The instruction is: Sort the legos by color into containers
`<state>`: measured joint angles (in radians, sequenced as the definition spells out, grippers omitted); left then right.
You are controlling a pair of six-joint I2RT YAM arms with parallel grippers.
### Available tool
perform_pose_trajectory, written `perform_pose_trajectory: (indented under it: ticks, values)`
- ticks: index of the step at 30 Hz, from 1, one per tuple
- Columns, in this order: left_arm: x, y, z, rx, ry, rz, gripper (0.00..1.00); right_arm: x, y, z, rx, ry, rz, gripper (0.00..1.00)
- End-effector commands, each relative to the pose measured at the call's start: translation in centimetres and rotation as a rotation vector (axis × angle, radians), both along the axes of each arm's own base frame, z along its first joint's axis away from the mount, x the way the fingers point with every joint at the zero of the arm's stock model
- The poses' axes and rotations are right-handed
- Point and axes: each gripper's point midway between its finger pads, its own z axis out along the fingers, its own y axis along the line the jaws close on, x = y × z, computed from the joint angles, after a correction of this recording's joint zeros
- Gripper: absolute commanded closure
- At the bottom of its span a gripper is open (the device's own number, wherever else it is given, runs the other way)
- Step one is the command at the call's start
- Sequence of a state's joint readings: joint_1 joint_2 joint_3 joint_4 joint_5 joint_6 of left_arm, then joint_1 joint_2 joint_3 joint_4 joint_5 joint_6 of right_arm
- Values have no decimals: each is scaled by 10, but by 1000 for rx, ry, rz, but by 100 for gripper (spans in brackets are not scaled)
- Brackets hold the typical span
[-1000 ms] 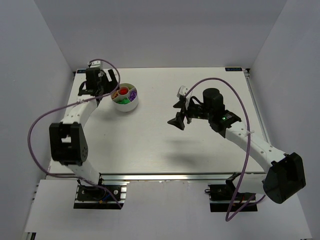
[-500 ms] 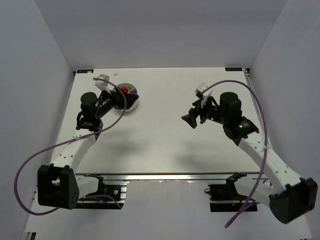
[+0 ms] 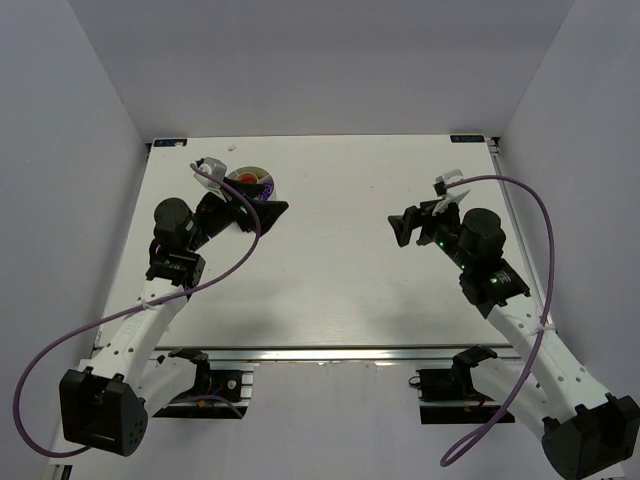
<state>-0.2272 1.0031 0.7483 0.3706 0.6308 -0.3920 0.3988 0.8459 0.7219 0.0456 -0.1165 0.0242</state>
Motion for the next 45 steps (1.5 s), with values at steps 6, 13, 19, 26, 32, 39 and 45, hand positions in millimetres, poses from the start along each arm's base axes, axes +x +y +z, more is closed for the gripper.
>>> perform_pose_trajectory:
  ticks: [6, 13, 19, 26, 32, 39, 45]
  values:
    - [-1, 3, 9, 20, -45, 16, 2, 10, -22, 32, 121, -55, -118, 11]
    - [-3, 3, 13, 11, -54, 12, 2, 8, -33, 34, 100, -101, -104, 11]
    - [-6, 3, 16, 9, -63, 5, 2, 5, -27, 21, 101, -64, -27, 11]
    - [-6, 3, 17, 13, -67, 6, 2, 4, -26, 16, 116, -35, -14, 11]
    - [-4, 2, 14, 13, -58, 3, 2, 7, -24, 6, 124, -4, -5, 11]
    - [-4, 1, 14, 12, -54, -3, 2, 6, -20, 4, 135, 18, 16, 11]
    - [-4, 1, 12, 17, -50, -1, 2, 5, -20, 4, 138, 18, 19, 11]
